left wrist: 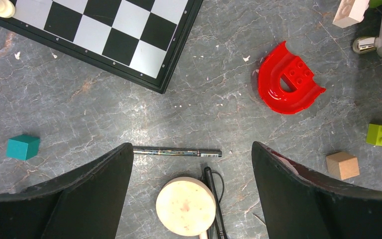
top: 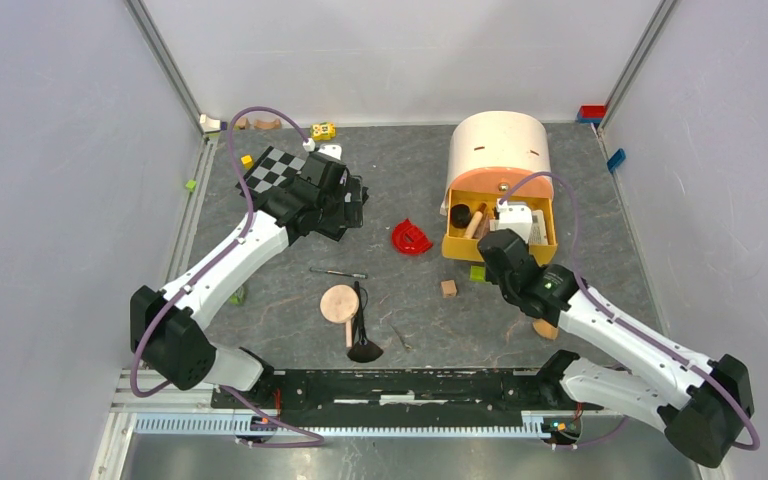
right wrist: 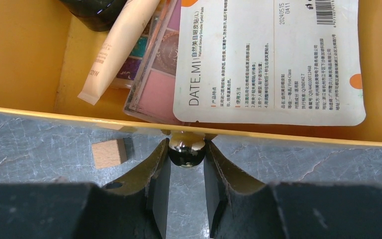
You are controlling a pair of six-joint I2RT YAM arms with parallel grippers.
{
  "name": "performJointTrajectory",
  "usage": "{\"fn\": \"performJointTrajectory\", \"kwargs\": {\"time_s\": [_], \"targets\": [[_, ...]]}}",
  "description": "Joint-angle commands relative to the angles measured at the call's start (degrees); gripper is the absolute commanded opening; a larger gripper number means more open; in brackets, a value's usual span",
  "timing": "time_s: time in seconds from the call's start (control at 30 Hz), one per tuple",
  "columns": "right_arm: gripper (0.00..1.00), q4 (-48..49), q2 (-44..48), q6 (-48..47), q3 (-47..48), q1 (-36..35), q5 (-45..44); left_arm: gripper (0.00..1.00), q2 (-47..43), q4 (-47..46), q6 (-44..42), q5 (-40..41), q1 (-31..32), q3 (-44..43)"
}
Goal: Organize the makeup
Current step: Close the drawer in the storage box.
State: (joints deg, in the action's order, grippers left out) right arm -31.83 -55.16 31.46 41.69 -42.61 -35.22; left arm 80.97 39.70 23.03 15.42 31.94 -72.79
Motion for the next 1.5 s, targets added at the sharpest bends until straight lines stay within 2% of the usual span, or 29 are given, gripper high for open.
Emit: {"fn": "performJointTrajectory", "kwargs": {"time_s": [0.0, 0.63, 1.47], "targets": [[0.11, 6.1, -1.5, -2.3, 4.8, 0.6, -2.7, 0.94, -1.9, -1.4, -2.7, 0.7, -0.3, -0.7], [0.12, 16.8, -10.8, -9.8, 7.3, 10.5, 4.0, 0.95, -1.4, -1.4, -2.6, 0.0, -0.7, -0.7], [0.13, 39.9, -16.7, -18.2, 4.1, 15.2, 4.7, 0.95, -0.8, -1.4, -2.3, -1.9, -1.8, -0.9]]}}
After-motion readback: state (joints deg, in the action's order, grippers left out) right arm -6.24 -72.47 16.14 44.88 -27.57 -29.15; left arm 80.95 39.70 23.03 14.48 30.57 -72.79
